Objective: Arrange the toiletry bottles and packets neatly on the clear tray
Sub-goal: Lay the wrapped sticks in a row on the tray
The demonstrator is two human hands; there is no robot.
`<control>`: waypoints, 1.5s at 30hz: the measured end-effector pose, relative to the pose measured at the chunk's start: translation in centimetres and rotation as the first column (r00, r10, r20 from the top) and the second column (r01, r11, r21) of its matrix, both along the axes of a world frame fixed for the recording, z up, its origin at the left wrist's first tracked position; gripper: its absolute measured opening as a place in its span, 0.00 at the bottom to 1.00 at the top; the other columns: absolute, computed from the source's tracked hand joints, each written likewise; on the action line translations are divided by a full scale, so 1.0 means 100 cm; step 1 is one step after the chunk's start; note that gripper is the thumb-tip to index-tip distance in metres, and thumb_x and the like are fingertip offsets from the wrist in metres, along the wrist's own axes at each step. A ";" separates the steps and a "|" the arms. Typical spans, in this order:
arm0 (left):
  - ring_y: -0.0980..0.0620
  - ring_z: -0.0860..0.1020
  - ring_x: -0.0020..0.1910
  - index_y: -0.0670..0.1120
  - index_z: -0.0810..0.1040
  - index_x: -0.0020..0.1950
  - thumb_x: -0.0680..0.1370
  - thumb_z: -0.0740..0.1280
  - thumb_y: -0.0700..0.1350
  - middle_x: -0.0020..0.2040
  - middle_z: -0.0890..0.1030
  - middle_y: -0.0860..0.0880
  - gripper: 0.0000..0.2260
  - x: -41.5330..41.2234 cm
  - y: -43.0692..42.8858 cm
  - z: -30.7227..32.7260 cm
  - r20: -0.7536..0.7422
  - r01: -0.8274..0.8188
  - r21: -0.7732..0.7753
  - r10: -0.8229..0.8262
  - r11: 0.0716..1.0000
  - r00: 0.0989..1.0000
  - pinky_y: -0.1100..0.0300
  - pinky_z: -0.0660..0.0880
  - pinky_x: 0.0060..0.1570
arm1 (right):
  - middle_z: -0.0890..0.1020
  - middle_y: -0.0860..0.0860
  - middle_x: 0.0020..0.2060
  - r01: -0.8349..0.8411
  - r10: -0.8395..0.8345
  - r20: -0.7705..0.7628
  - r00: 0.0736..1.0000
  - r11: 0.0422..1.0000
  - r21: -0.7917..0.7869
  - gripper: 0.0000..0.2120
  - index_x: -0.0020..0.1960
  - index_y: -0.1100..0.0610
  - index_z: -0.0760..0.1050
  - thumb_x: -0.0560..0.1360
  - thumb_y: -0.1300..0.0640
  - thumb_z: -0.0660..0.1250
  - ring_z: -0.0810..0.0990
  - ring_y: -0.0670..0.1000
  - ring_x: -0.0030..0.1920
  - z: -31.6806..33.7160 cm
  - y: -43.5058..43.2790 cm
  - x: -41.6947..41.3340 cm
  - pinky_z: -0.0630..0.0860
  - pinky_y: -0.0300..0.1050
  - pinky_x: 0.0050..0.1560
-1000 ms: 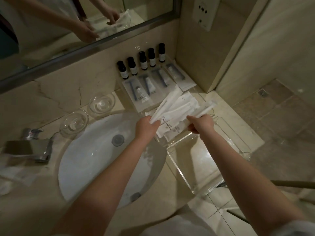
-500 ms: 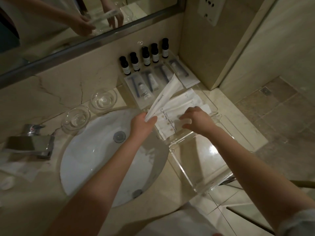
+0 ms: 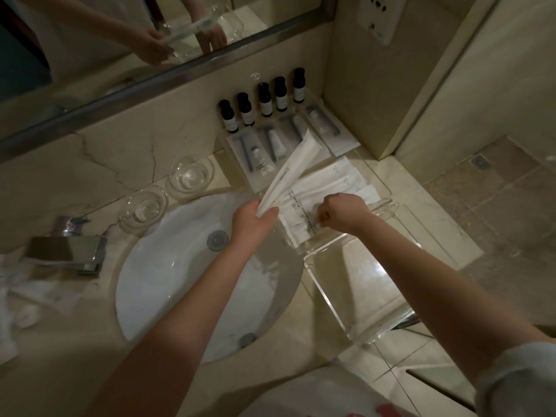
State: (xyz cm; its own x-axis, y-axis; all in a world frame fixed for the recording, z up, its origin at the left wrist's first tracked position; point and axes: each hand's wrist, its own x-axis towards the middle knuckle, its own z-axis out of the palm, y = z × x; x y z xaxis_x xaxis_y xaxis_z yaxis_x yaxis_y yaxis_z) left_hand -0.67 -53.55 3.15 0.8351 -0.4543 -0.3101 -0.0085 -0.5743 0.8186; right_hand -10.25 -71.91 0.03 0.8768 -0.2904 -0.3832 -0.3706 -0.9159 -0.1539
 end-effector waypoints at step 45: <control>0.47 0.72 0.40 0.37 0.74 0.50 0.81 0.58 0.46 0.38 0.72 0.46 0.12 -0.029 -0.029 -0.017 0.005 0.341 0.215 -0.351 0.915 0.937 0.60 0.66 0.39 | 0.79 0.53 0.58 0.188 -0.152 0.330 0.932 0.979 -0.080 0.17 0.62 0.54 0.75 0.75 0.51 0.64 0.77 0.57 0.56 0.002 -0.041 -0.040 0.75 0.48 0.47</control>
State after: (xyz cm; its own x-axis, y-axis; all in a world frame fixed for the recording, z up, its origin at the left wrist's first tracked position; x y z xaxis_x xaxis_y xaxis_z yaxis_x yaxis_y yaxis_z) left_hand -3.54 -56.46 1.46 0.6516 -0.6466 -0.3966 -0.2693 -0.6860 0.6760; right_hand -14.20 -76.04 0.20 0.8812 -0.4704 -0.0482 -0.4702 -0.8611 -0.1934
